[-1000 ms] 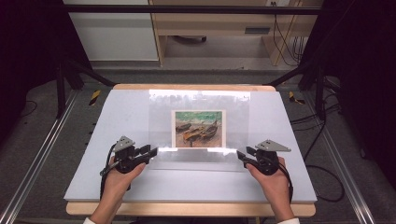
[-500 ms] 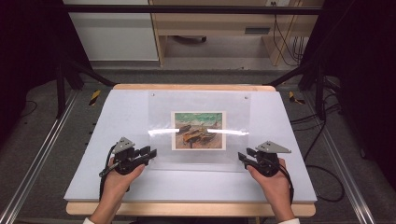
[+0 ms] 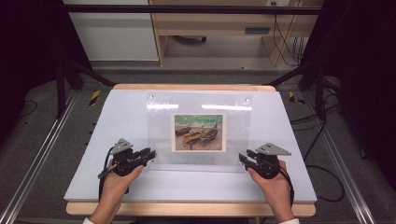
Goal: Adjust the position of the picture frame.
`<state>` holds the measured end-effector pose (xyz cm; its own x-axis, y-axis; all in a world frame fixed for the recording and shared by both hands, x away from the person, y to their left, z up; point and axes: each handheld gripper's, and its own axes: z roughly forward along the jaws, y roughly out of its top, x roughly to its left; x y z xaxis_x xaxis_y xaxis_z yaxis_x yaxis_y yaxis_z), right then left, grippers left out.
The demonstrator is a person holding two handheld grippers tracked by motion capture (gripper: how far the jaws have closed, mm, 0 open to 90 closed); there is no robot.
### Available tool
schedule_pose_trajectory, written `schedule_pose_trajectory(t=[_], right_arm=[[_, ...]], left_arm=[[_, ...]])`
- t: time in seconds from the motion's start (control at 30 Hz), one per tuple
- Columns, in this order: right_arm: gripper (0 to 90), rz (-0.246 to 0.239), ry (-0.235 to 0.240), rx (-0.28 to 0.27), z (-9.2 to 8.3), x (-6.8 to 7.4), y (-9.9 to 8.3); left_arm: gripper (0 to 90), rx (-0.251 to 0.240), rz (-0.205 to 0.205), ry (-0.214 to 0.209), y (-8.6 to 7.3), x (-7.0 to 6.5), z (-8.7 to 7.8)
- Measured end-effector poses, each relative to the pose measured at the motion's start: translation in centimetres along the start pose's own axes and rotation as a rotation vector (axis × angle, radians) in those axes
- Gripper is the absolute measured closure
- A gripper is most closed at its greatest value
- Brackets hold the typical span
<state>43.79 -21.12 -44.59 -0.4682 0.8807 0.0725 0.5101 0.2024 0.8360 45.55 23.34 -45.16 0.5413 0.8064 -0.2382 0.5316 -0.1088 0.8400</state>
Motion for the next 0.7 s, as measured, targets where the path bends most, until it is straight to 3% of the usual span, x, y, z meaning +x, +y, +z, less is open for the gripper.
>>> schedule_pose_trajectory(t=[0.7], right_arm=[[65.5,-0.001,-0.02,0.013,-0.37,0.44,-0.43]], left_arm=[[70.3,0.018,0.02,0.011,-0.38,-0.34,-0.35]])
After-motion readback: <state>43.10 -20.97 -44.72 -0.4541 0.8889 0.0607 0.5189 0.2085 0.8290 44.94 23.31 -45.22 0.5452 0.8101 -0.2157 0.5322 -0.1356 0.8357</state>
